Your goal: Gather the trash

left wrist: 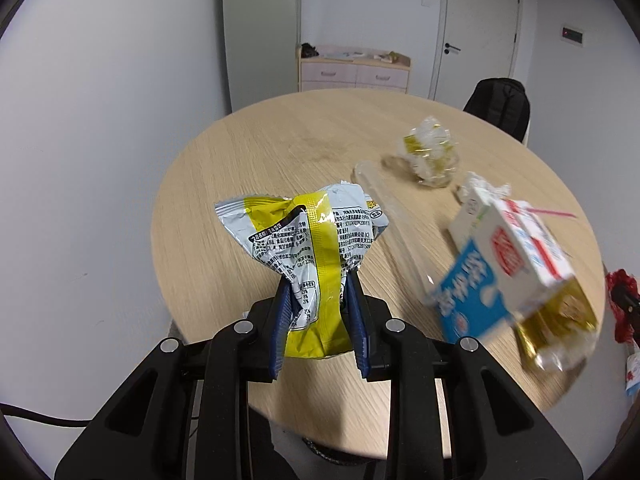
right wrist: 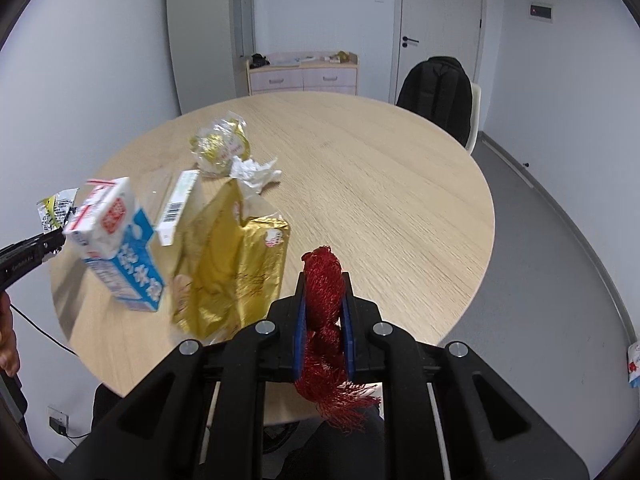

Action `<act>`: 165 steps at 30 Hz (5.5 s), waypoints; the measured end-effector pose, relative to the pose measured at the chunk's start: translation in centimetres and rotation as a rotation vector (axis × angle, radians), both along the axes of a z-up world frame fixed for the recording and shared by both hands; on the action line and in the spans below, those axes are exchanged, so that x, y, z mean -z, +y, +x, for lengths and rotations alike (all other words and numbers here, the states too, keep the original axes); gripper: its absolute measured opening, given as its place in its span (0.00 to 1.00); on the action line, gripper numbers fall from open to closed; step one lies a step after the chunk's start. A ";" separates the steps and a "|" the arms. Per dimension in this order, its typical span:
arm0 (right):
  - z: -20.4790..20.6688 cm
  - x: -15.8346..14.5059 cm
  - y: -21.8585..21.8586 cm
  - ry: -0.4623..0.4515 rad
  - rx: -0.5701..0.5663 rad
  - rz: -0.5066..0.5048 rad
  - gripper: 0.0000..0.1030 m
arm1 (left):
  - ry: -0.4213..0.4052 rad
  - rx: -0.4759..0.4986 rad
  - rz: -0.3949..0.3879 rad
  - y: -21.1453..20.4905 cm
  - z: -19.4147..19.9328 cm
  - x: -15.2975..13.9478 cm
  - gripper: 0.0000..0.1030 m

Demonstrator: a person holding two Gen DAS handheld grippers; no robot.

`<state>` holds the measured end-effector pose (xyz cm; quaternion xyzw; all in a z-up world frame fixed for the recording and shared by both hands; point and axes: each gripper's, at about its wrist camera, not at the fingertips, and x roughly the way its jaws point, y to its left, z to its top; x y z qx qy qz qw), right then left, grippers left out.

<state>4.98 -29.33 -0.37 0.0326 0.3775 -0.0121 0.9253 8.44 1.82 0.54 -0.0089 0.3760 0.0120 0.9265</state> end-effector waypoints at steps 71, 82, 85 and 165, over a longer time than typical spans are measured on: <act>-5.7 21.7 12.0 0.279 -0.137 0.014 0.13 | 0.250 0.025 -0.080 -2.6 -9.0 23.2 0.25; -1.7 28.5 13.3 0.393 -0.138 -0.003 0.13 | 0.329 -0.002 -0.100 -1.5 -4.8 29.9 0.26; -0.5 30.2 13.9 0.417 -0.151 -0.004 0.13 | 0.340 -0.009 -0.105 -1.4 -3.9 30.5 0.26; 3.0 34.8 8.9 0.463 0.011 -0.016 0.93 | 0.493 0.091 -0.049 -6.2 -0.6 37.0 0.79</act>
